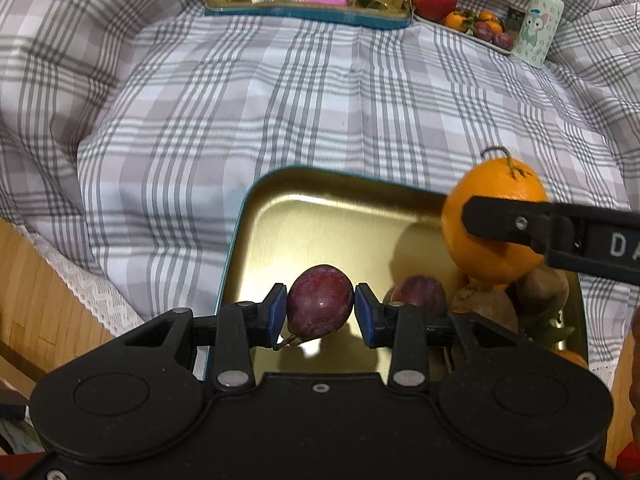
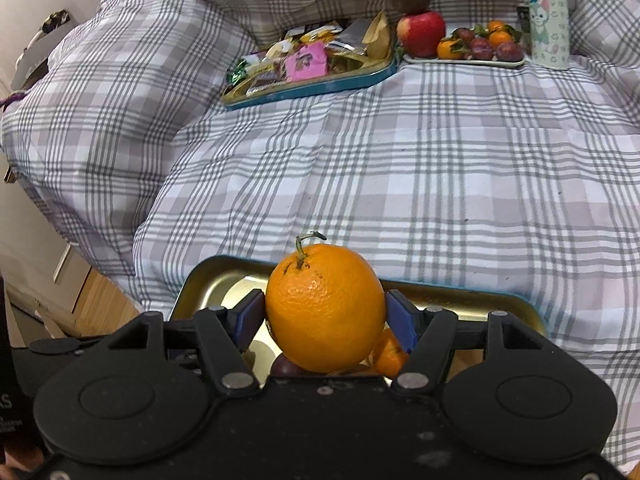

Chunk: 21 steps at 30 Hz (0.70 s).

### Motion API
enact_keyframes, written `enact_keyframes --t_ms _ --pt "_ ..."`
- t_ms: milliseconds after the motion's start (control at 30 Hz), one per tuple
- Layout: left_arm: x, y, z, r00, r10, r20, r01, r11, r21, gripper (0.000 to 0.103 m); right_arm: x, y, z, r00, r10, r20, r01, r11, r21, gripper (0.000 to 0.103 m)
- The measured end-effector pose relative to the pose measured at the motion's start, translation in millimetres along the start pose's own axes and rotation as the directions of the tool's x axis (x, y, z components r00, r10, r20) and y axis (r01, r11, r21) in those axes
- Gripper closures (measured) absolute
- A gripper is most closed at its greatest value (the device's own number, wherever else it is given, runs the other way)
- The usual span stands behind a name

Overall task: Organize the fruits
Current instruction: 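Carry the orange over the gold tray with the right gripper while the left carries the plum, then open the right gripper to set the orange in the tray while the left lowers the plum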

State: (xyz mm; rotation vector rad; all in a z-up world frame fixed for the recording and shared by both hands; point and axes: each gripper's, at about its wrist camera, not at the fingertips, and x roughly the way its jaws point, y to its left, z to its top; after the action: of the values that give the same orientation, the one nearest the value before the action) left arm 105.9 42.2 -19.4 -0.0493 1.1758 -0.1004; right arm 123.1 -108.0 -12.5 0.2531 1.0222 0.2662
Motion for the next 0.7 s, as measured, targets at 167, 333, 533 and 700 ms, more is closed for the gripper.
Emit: enact_keyframes --t_ms 167,333,533,700 --pt "1 3 -6 1.0 0.006 -0.008 -0.006 1.0 -0.007 0.057 10 6 -1 1.0 0.003 -0.021 -0.003 1.0 -0.009 0.034" --pt "-4 4 -4 1.0 -0.001 0.007 0.001 1.0 -0.019 0.057 20 8 -1 0.999 -0.013 -0.036 0.013 1.0 -0.007 0.034" --pt "-3 2 -5 1.0 -0.017 -0.002 0.016 0.999 -0.03 0.057 26 5 -1 0.999 -0.031 -0.044 0.031 1.0 -0.004 0.034" --pt "-5 -2 -6 1.0 -0.017 -0.002 0.017 0.999 -0.027 0.057 25 1 1 0.999 -0.036 -0.02 0.036 0.999 -0.023 0.044"
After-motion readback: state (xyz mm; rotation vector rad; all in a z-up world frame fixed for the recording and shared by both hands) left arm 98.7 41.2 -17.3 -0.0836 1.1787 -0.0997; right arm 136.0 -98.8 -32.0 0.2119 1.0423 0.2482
